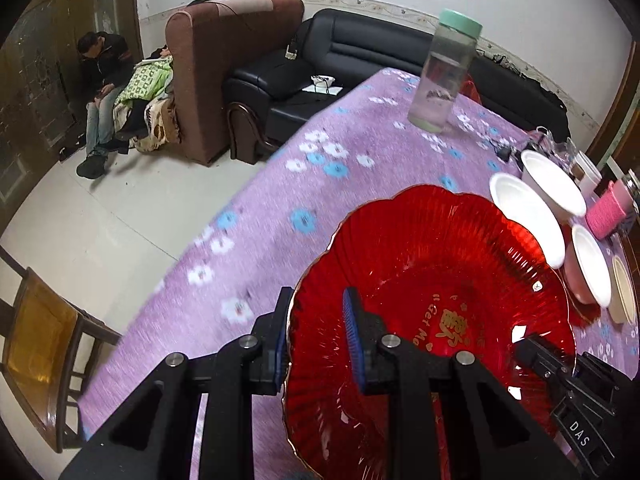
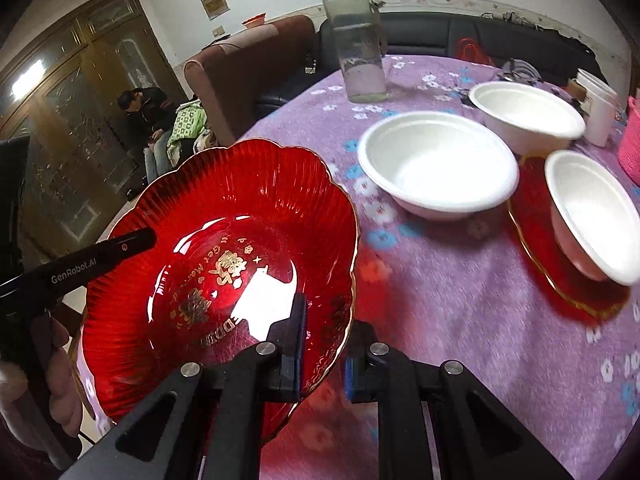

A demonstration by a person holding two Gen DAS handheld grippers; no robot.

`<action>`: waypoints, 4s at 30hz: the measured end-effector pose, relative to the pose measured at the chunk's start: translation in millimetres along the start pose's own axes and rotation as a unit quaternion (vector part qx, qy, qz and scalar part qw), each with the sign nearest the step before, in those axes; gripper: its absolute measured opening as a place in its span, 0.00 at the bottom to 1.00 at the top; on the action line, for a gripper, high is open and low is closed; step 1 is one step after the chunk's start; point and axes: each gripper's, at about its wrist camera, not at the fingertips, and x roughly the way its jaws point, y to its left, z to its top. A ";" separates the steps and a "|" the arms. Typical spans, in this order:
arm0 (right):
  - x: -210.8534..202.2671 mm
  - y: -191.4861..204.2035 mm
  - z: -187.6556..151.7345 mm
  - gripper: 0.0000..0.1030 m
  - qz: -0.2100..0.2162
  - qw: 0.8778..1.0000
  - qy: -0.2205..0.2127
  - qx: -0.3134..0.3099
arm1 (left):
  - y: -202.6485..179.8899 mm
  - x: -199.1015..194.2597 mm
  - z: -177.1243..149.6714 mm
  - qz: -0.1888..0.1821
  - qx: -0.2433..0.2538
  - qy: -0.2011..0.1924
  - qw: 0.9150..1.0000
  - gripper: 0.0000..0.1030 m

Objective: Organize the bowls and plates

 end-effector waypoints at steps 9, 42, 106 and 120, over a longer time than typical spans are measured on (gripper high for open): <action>1.6 -18.0 -17.9 0.16 0.000 1.000 0.010 0.029 | -9.3 10.8 -21.6 0.009 -0.002 0.014 1.000 0.23; -64.2 -76.7 -27.4 0.42 0.007 0.997 -0.046 0.059 | -22.8 -86.2 -9.0 -0.020 -0.073 -0.074 0.994 0.84; -104.7 -230.3 45.6 0.14 -0.045 0.983 -0.095 0.148 | -286.6 12.4 8.0 -0.177 0.126 0.081 0.973 0.17; -98.6 -90.6 39.1 0.14 0.031 0.995 -0.080 0.054 | -145.2 -48.1 -10.6 -0.134 0.033 0.027 0.990 0.18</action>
